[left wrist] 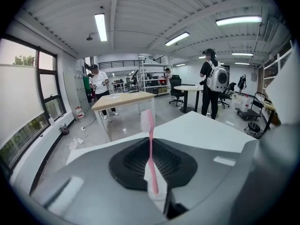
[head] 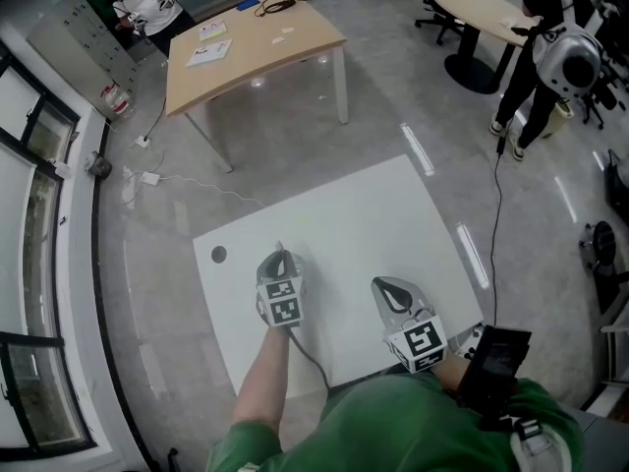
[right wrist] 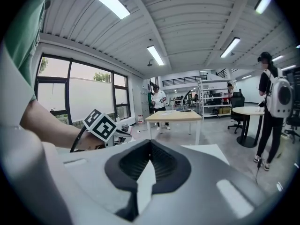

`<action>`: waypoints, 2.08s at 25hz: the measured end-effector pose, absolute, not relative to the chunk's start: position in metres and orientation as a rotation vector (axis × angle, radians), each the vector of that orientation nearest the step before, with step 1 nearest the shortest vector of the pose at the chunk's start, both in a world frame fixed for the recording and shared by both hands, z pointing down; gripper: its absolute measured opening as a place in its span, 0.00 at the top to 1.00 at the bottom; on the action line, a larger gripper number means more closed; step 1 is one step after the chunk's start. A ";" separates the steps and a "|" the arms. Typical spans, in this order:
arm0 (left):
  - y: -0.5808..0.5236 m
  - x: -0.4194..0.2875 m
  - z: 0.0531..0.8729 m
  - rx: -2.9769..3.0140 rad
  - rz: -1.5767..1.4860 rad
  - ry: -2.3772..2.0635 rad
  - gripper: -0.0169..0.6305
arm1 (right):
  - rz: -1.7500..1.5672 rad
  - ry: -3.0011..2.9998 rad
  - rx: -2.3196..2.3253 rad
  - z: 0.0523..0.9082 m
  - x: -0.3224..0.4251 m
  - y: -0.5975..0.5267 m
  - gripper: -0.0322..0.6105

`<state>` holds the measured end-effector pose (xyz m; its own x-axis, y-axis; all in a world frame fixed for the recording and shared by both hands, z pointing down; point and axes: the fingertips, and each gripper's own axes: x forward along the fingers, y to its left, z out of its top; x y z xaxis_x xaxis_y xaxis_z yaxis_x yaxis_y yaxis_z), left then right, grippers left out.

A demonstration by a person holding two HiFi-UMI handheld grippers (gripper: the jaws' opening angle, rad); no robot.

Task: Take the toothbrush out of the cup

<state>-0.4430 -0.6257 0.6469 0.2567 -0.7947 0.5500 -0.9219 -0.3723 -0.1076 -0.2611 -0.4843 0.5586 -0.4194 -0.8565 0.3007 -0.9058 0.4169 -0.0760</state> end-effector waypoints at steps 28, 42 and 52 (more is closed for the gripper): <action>-0.486 -0.471 0.508 2.445 0.145 -1.650 0.94 | 0.201 -2.488 1.578 0.518 -0.297 -0.438 0.95; -0.407 -0.436 0.505 2.434 0.113 -1.700 0.94 | 0.184 -2.573 1.516 0.515 -0.276 -0.386 0.95; -0.347 -0.402 0.511 2.419 0.137 -1.703 0.94 | 0.215 -2.592 1.493 0.525 -0.242 -0.338 0.95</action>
